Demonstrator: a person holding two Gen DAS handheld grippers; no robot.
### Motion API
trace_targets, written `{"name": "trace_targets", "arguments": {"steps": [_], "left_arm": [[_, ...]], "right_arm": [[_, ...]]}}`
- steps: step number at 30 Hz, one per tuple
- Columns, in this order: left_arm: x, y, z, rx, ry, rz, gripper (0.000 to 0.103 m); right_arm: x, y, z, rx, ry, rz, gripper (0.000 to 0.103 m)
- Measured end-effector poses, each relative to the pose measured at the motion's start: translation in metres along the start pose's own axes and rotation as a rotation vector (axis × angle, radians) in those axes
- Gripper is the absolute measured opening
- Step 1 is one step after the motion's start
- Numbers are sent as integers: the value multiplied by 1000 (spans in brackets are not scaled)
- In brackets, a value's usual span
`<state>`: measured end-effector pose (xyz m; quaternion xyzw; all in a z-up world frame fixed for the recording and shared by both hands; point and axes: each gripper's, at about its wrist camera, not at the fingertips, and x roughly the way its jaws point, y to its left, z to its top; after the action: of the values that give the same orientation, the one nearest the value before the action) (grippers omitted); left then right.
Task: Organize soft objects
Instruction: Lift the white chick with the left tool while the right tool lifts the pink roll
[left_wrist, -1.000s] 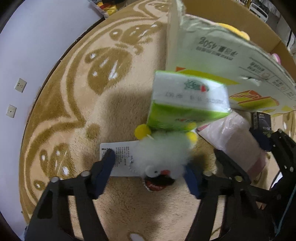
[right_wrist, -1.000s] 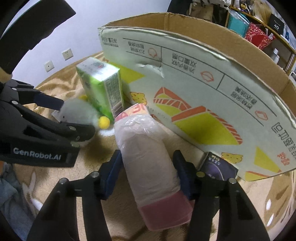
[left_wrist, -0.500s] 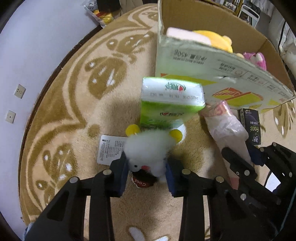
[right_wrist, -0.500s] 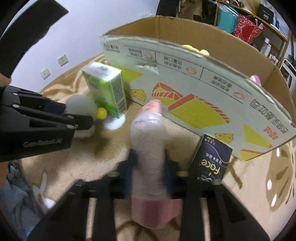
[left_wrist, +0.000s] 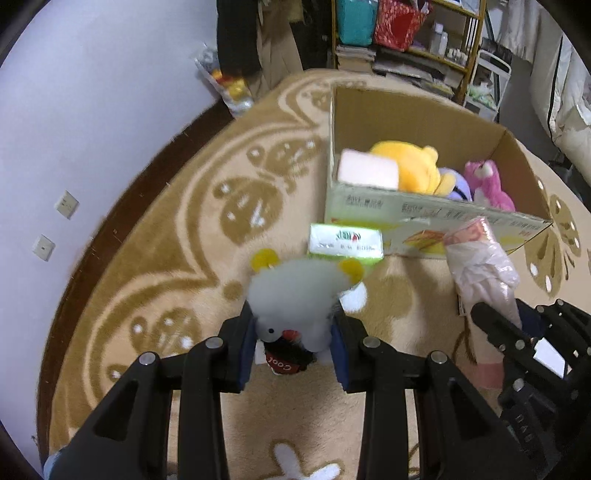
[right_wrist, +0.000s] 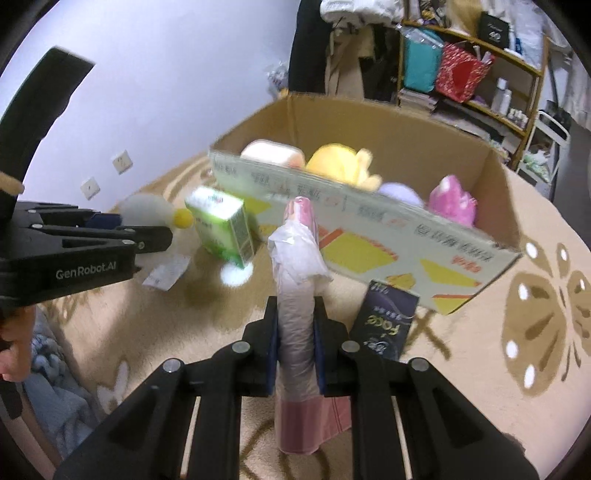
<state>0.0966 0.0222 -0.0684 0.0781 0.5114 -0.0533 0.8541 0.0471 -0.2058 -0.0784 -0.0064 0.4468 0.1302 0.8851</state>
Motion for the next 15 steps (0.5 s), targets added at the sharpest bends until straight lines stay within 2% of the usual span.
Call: {"name": "trace_targets", "arguments": {"steps": [8,15], "left_arm": [[-36,7,12,-15,-130,6,33],[-56,0,24,-20,-286,-13,33]], "right_arm": [[-35,-9,14,53,-99,25,17],[-51,-17,27,78,-181,7,17]]}}
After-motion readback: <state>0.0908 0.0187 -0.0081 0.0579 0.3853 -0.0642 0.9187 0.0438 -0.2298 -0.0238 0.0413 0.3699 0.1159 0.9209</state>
